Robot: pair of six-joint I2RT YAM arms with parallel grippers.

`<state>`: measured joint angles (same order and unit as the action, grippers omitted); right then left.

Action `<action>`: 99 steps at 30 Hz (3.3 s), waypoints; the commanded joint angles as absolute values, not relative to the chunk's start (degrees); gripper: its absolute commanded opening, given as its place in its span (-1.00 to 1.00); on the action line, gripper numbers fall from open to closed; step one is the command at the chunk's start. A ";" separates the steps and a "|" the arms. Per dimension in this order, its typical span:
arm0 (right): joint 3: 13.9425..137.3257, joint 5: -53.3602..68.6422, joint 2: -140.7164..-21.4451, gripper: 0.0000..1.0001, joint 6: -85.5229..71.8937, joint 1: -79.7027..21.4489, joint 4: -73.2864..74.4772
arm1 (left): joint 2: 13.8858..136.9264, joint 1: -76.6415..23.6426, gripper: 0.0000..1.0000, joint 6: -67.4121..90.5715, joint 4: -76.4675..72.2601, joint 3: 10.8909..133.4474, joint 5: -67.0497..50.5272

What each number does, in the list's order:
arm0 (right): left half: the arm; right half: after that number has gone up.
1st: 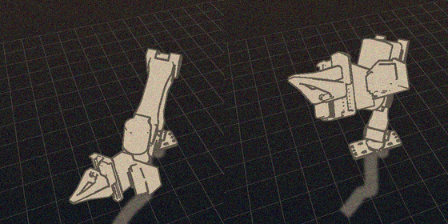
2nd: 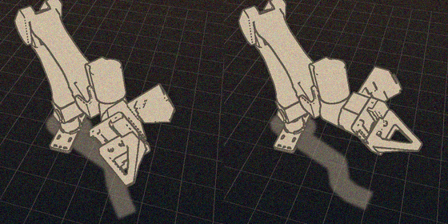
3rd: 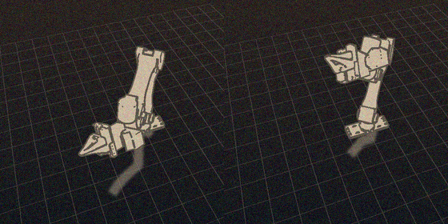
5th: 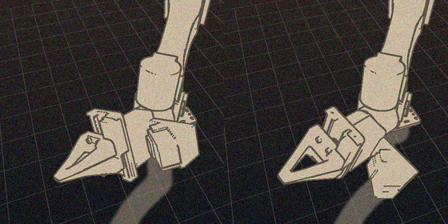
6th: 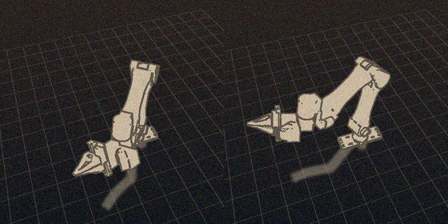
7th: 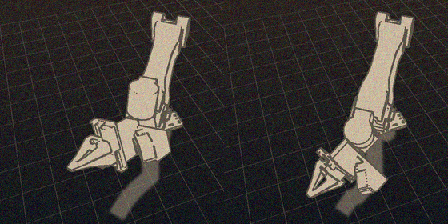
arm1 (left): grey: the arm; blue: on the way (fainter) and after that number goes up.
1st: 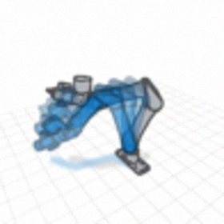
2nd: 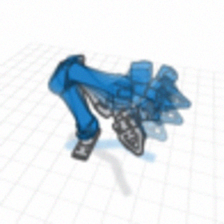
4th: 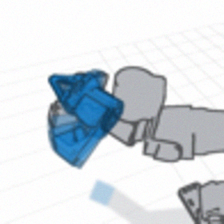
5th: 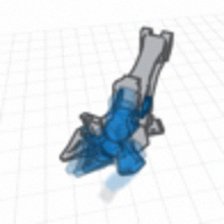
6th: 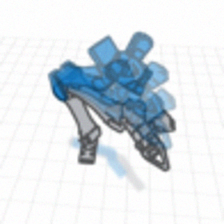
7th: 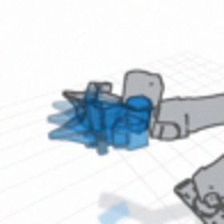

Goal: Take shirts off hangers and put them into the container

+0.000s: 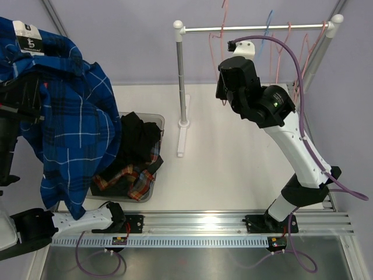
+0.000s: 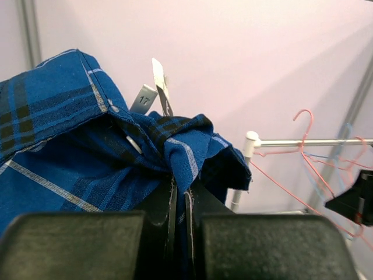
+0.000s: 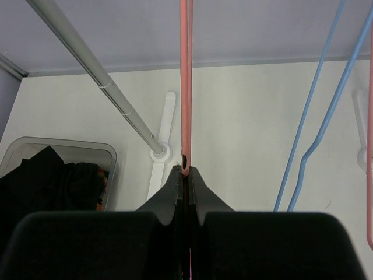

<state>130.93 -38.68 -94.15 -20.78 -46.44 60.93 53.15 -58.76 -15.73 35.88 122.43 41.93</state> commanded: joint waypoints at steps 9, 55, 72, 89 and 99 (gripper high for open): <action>122.62 -36.39 -91.58 -1.00 -22.94 -46.14 55.02 | 58.18 -58.80 -1.00 -32.78 14.59 111.62 45.17; 107.49 -41.48 -64.43 0.99 -16.70 -59.77 57.83 | 80.34 7.03 -1.00 1.93 42.90 137.47 0.35; 106.70 -35.87 -66.62 0.99 -11.87 -59.76 56.16 | 75.07 8.00 -1.00 -7.29 40.87 139.58 14.58; 103.89 -33.66 -63.11 0.99 -9.23 -59.76 54.58 | 70.22 8.00 -1.00 -8.44 35.95 125.34 20.13; 100.20 -33.49 -60.91 0.99 -10.02 -59.68 52.56 | 76.81 7.91 -1.00 3.33 39.55 121.91 -12.32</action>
